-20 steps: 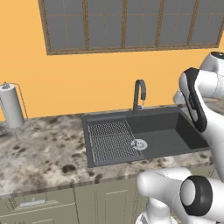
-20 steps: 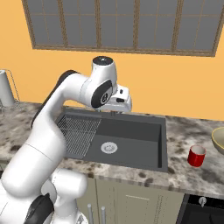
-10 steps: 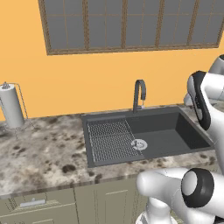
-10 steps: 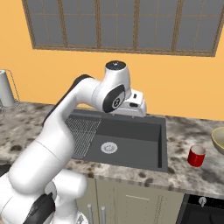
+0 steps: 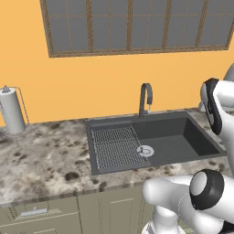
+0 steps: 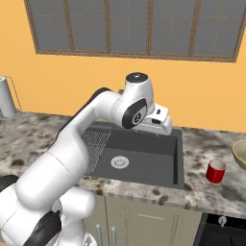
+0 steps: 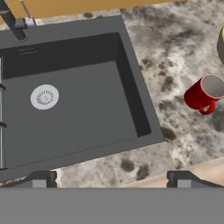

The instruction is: Pick the mug and place it in the sink. Pick the bowl and place it in the open cabinet and then close the cabinet.

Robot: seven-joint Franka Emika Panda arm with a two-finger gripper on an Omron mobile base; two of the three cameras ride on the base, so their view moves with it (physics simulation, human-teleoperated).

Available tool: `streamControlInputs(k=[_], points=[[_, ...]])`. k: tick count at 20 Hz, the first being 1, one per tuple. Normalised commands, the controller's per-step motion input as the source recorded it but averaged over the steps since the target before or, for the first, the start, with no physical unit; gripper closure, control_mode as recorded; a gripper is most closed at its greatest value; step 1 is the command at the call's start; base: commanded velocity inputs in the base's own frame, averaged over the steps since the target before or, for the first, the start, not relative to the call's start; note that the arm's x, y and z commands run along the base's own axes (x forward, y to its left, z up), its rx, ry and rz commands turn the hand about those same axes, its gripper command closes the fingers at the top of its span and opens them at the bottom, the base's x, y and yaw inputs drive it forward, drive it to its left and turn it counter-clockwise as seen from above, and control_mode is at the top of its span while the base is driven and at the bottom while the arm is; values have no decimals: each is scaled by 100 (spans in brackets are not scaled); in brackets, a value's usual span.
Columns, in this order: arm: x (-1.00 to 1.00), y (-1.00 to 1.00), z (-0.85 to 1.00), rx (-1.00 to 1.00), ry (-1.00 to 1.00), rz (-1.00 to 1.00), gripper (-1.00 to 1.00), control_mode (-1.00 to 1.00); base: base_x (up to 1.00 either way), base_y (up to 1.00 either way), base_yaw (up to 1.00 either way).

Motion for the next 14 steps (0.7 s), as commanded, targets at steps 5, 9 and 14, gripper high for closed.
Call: streamControlInputs(k=[5, 9, 14], points=[[0, -3, -9, 0, 0, -17, -100, -100, 0, 0, 0], [3, -12, -5, 0, 2, -18, -100, -100, 0, 0, 0], [6, -24, -5, 0, 5, -14, -100, -100, 0, 0, 0]])
